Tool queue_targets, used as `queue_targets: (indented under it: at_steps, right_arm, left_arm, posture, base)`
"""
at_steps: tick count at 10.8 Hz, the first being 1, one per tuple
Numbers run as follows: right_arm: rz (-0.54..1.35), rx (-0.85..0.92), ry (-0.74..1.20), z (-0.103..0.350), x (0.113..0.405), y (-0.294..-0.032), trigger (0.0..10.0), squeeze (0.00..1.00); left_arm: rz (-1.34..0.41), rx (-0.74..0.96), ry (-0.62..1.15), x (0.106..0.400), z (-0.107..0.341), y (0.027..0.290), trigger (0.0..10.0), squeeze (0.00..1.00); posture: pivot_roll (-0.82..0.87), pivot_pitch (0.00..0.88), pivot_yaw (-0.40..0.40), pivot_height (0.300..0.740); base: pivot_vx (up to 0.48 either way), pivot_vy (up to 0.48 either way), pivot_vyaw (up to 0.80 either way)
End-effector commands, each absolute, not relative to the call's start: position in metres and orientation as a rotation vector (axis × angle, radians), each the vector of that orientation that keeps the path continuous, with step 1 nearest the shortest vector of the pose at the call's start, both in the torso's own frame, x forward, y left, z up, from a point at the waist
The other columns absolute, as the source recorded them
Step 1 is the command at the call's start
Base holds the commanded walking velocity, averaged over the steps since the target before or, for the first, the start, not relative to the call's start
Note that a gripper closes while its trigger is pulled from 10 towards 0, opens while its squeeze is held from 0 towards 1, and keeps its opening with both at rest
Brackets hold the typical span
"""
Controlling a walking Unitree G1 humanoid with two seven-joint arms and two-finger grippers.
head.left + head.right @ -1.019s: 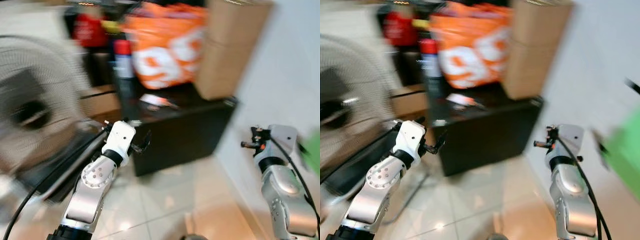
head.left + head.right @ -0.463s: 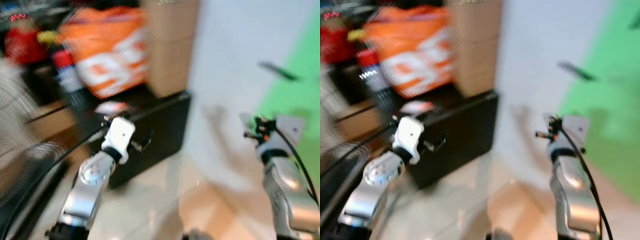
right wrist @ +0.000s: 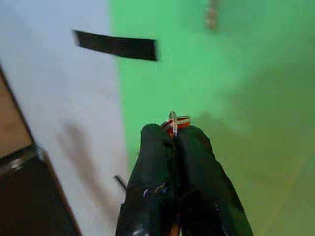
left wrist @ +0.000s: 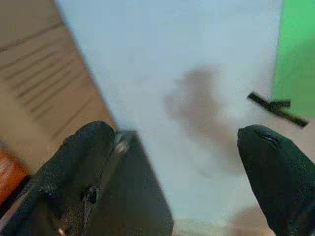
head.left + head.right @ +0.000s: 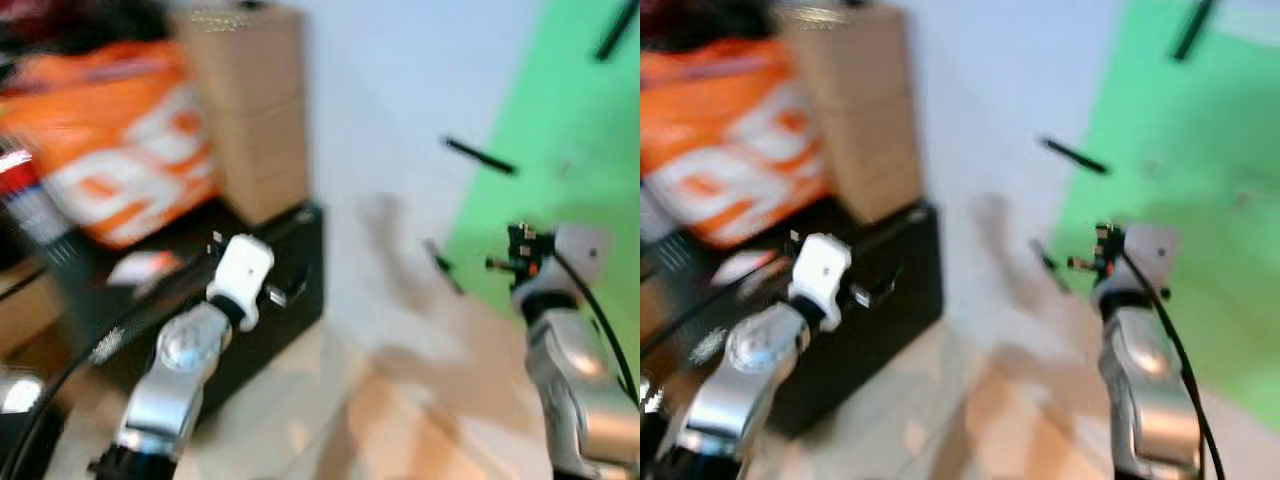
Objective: Hang keys on a hook
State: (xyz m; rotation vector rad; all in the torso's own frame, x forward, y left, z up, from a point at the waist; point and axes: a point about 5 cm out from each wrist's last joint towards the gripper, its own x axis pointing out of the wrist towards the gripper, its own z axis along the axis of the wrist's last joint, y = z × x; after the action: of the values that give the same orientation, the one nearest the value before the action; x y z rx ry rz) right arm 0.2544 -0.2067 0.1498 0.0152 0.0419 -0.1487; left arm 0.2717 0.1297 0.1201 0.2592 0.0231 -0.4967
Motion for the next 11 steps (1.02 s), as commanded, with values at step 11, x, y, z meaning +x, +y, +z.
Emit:
queue_targets:
  at_steps: [11]
  right_arm:
    - [-0.02,-0.016,0.01,0.161,0.245,-0.197,10.0,0.0]
  left_arm:
    - [-0.641,0.255,0.06,0.259,0.118,0.123,10.0,0.0]
  posture:
    - [-0.07,0.0,0.022,0.74]
  base:
    - [0.083,0.0,0.0]
